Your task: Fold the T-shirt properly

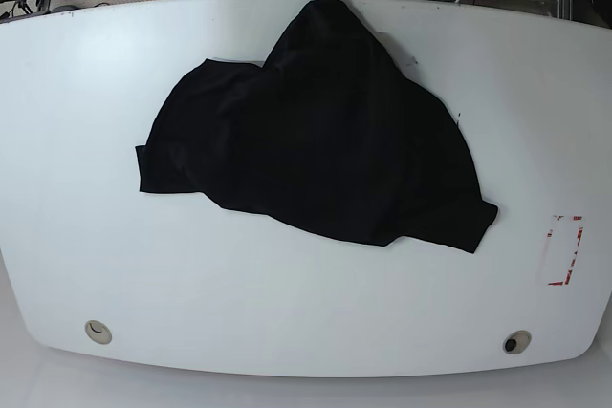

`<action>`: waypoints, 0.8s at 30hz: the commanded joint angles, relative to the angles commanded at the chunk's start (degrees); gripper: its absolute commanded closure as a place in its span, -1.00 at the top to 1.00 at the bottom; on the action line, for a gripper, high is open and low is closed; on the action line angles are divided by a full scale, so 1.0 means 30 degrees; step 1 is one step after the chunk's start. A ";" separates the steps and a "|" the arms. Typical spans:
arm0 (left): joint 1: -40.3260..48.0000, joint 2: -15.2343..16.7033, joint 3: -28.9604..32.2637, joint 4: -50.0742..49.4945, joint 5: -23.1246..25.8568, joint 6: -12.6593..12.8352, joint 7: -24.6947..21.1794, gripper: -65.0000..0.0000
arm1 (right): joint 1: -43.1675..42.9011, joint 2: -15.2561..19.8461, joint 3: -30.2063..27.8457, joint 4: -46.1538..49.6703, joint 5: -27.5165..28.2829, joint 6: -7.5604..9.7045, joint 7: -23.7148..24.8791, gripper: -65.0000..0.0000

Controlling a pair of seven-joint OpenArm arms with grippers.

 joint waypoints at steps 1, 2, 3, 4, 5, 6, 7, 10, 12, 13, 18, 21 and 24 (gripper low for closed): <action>0.0029 0.0000 -0.0029 0.0000 0.0000 0.0000 -0.0410 -0.41 | -0.0029 0.0000 0.0000 0.0000 0.0000 0.0000 0.0059 -0.62; 0.0088 0.0000 -0.0029 0.0000 0.0000 0.0000 -0.0938 -0.41 | -0.0029 0.0000 0.0000 0.0000 0.0000 0.0000 0.0059 -0.62; 0.0264 -0.0029 -0.0029 0.0000 0.0000 0.0000 -0.1289 -0.41 | -0.0029 0.0000 0.0000 0.0000 0.0000 0.0000 0.0059 -0.62; 0.0498 -0.0029 -0.0029 0.0000 0.0000 0.0000 -0.1729 -0.41 | -0.0088 0.0000 0.0000 0.0000 0.0000 0.0000 0.0059 -0.62; 0.0615 -0.0029 -0.0029 0.0000 0.0000 0.0000 -0.2081 -0.41 | -0.0088 0.0000 0.0000 0.0029 0.0000 0.0000 0.0088 -0.62; 0.0762 -0.0029 -0.0029 0.0000 0.0000 0.0000 -0.2491 -0.41 | -0.0117 0.0000 0.0000 0.0029 0.0000 0.0000 0.0088 -0.62; 0.0821 -0.0029 -0.0029 0.0000 0.0000 0.0000 -0.2755 -0.41 | -0.0176 0.0000 0.0000 0.0117 0.0029 0.0000 0.0088 -0.62; 0.1114 -0.0029 -0.0029 0.0029 0.0000 0.0000 -0.2872 -0.41 | -0.0674 -0.0029 0.0029 0.1143 0.0088 0.0000 0.0088 -0.62; 0.1260 -0.0029 -0.0088 0.0821 -0.0029 0.0000 -0.2872 -0.41 | -0.1348 -0.0059 0.0029 0.2344 0.0117 -0.0029 0.0088 -0.62; 0.1553 -0.0029 -0.0088 0.1319 -0.0029 0.0000 -0.2872 -0.41 | -0.1641 -0.0234 0.0029 0.2872 0.0117 -0.0029 0.0088 -0.62; 0.3634 0.0000 -0.0088 0.5099 -0.0029 0.0000 -0.2842 -0.41 | -0.3048 -0.0674 0.0029 0.5245 0.0059 -0.0059 0.0029 -0.62; 0.4864 0.0088 -0.0088 0.7414 -0.0029 0.0000 -0.2784 -0.41 | -0.4044 -0.0733 0.0029 0.6535 0.0117 0.0000 0.0000 -0.62; 0.5773 0.0088 -0.0088 0.8645 -0.0029 0.0000 -0.2784 -0.41 | -0.4718 -0.1084 0.0029 0.7443 0.0117 0.0029 0.0000 -0.62</action>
